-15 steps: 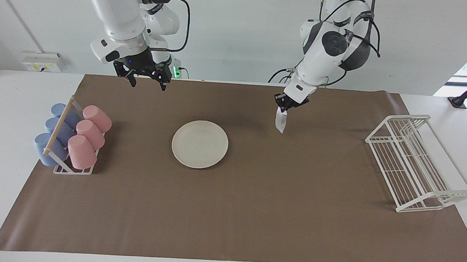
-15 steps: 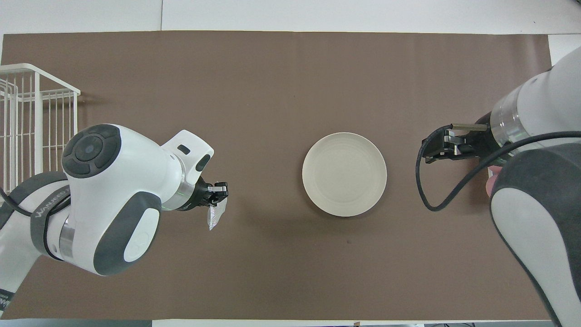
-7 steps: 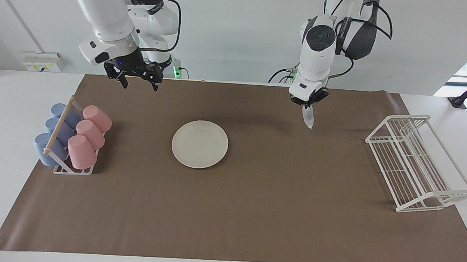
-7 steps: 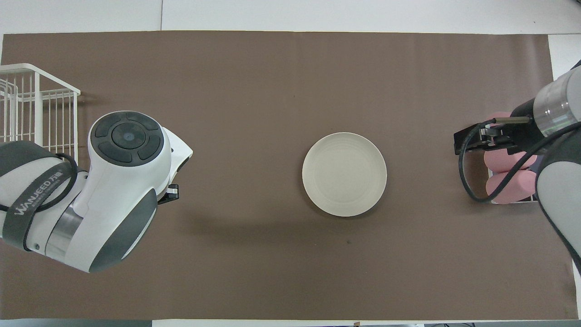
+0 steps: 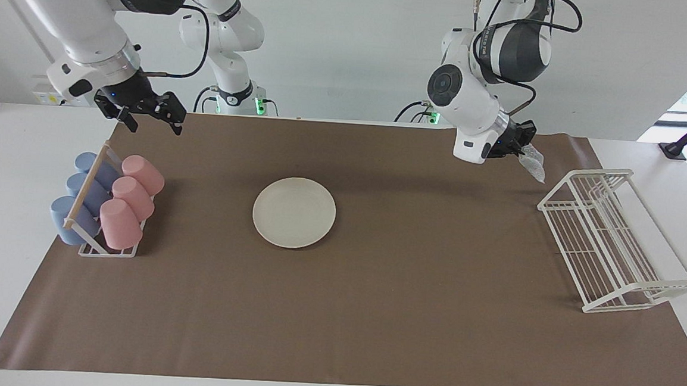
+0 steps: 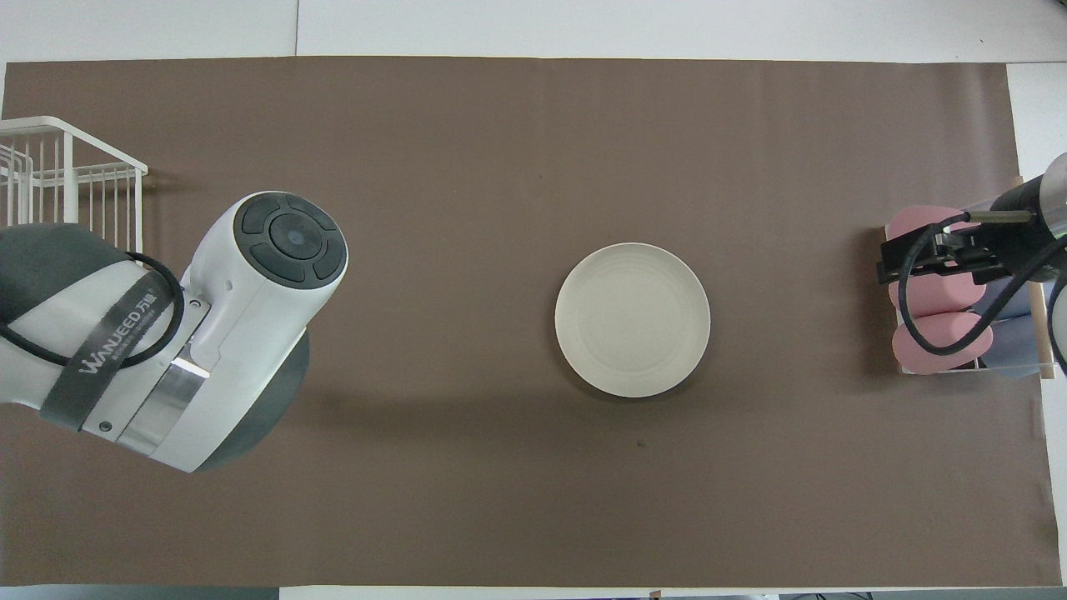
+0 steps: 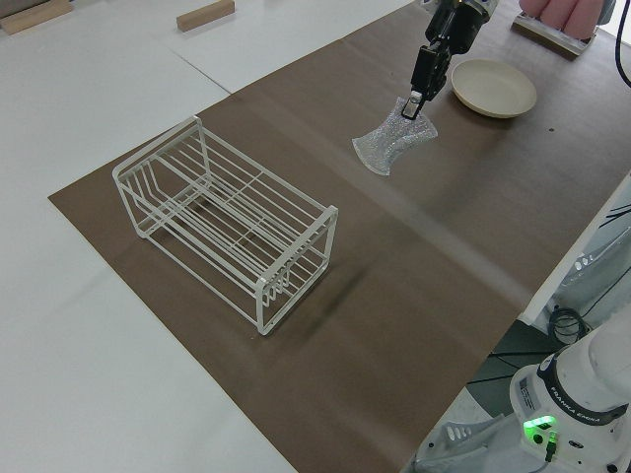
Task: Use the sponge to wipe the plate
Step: 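Carry the sponge into the wire basket with the left gripper and release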
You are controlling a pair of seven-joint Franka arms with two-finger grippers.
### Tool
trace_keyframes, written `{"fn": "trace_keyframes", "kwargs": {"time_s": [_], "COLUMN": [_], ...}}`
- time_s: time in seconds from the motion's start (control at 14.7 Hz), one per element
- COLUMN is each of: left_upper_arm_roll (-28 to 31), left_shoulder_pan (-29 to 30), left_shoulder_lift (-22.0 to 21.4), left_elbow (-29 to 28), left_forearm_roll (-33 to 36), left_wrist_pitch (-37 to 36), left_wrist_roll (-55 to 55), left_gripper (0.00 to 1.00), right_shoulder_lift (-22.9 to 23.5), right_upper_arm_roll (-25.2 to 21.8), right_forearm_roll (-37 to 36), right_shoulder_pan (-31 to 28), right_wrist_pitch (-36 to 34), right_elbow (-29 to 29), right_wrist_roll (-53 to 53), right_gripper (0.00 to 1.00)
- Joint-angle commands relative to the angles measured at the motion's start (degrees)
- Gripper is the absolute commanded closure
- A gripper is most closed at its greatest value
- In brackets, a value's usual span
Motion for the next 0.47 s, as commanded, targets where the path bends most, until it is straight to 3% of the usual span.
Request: {"fn": "trace_keyframes", "kwargs": {"time_s": [0.0,0.41], "left_upper_arm_roll": [0.7,0.8], "left_shoulder_pan": [0.8,6.0], "left_shoulder_lift": [1.8,9.9], "left_elbow": [1.7,2.4], "left_forearm_roll": [6.7,21.3], "left_wrist_pitch": [-2.4,-0.4], "left_wrist_roll": [-0.5,0.0], "left_gripper": [1.00,1.00], "right_shoulder_lift": [-0.6,-0.5], "right_upper_arm_roll": [-0.2,-0.3], "right_forearm_roll": [-0.3,-0.7], "right_shoulder_pan": [1.0,0.4], "right_wrist_pitch": [0.9,4.2], "right_elbow": [-0.4,-0.7], "right_wrist_roll": [-0.7,-5.3], "right_gripper": [0.00,0.00]}}
